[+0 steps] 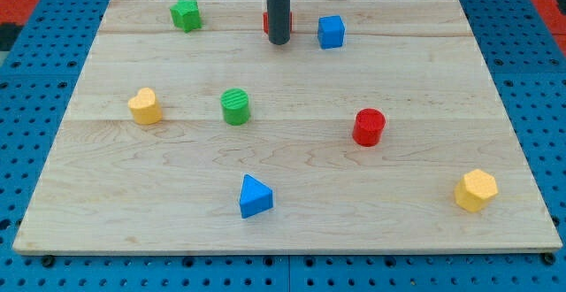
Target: Point your arm close to red circle
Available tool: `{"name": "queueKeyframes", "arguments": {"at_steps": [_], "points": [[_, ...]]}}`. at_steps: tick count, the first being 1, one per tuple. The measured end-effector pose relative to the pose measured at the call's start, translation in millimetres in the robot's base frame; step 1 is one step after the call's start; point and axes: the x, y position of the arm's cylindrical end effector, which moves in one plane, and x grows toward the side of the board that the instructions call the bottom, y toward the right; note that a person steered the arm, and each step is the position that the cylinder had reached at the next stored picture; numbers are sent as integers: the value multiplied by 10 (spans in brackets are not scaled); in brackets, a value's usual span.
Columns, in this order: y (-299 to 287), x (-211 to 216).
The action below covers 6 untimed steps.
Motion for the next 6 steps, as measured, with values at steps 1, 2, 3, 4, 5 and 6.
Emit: {"name": "queueKeyframes", "arguments": {"at_steps": [1, 2, 3, 4, 5, 6], "points": [[266, 273], [566, 656], [703, 639], [1522, 370], [2063, 666], [2181, 1341]]}}
